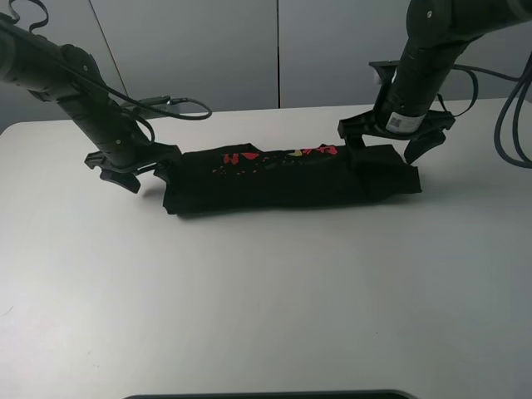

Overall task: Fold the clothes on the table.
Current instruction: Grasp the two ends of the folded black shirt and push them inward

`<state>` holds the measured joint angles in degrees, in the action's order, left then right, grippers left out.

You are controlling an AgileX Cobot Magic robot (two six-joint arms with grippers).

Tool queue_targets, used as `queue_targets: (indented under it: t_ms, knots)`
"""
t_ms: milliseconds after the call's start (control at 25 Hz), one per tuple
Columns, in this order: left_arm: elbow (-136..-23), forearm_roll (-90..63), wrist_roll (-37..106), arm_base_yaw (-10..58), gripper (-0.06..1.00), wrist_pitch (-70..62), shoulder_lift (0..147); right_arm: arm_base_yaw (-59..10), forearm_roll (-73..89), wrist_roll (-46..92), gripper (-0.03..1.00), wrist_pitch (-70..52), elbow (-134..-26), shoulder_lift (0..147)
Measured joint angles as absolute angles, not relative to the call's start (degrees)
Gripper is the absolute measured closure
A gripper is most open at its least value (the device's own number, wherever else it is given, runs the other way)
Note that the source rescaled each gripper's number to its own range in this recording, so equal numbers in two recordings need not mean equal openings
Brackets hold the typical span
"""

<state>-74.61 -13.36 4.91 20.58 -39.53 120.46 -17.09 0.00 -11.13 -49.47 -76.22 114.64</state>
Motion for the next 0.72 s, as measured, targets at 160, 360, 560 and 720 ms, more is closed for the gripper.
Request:
queue_targets:
  t_ms: [160, 360, 560, 720]
  knots:
    - [-74.6, -11.1, 3.4, 20.6, -0.03, -39.8, 120.7, -17.1, -0.6, -11.5, -0.03, -49.4, -76.2, 115.6]
    - [-74.6, -10.2, 3.2, 20.6, -0.03, -40.5, 120.7, -17.1, -0.7, -11.5, -0.03, -49.3, -76.2, 119.0]
    - [-74.6, -10.2, 3.2, 20.6, -0.03, -40.8, 120.7, -17.1, -1.8, -13.3, -0.03, -47.4, -76.2, 120.8]
    - [-74.6, -10.2, 3.2, 20.6, -0.03, -41.1, 120.7, -17.1, -4.5, -16.0, -0.03, -46.6, -76.2, 121.6]
